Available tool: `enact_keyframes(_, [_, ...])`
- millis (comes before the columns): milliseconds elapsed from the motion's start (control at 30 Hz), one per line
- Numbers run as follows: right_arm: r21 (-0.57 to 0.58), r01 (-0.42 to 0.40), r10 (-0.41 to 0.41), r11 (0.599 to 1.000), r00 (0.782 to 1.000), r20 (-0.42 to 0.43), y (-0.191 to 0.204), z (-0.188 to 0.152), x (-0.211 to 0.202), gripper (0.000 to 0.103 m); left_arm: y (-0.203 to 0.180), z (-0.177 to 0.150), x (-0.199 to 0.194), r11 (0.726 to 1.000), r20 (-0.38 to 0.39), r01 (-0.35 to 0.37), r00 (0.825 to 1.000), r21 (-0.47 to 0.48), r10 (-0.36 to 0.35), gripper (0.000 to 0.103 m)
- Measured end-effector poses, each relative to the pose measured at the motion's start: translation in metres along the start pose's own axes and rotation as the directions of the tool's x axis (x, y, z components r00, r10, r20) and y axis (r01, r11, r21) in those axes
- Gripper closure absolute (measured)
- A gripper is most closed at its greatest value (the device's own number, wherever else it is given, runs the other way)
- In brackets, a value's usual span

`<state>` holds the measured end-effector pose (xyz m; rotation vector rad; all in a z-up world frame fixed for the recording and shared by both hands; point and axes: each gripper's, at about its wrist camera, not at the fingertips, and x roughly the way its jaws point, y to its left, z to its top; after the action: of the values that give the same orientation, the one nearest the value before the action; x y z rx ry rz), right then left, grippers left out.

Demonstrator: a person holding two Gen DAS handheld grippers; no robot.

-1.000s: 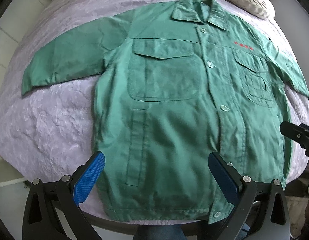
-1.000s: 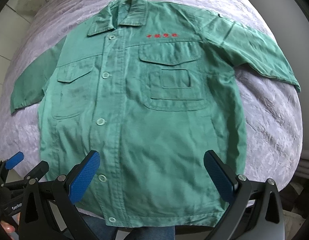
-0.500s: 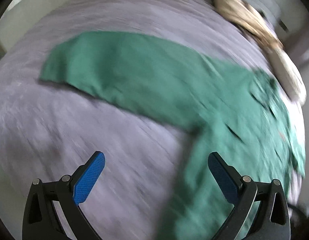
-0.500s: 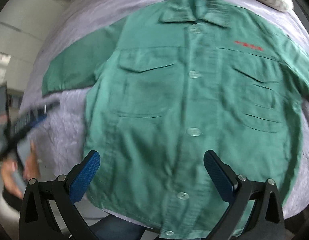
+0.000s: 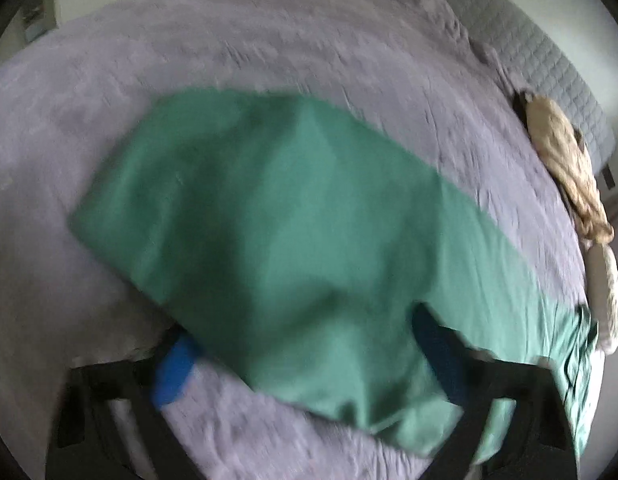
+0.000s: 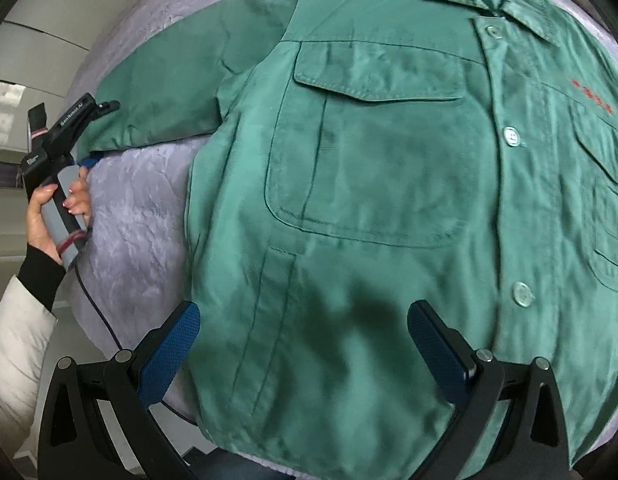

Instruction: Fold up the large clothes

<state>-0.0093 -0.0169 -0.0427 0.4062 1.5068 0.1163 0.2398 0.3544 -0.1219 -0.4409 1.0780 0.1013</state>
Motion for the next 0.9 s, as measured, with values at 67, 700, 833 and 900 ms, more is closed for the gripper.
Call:
enact_keyframes(67, [0.007,-0.009,0.009,1.000,1.000,0.007,0.002,0.004,0.008,0.000,0.011,0.011,-0.002,1.000,0.007,-0.001,1.000,-0.012,0.001,0.085])
enact_keyframes(700, [0.261,-0.085,0.001,0.962,0.951,0.309,-0.107,-0.007,-0.039,0.000,-0.300,-0.111,-0.100,0.605,-0.147,0.432,0.874,0.669,-0.463,0.098])
enact_keyframes(833, [0.382,-0.075,-0.057,0.921,0.944,0.324,-0.174,-0.020,-0.052,0.000,-0.359,-0.194,-0.054,0.521,-0.249,0.401,0.908,0.754,-0.338,0.098])
enact_keyframes(900, [0.430,-0.075,-0.072,0.900,0.946,0.315,-0.202,-0.026,-0.056,0.000,-0.367,-0.222,-0.037,0.493,-0.234,0.340,0.936,0.801,-0.264,0.090])
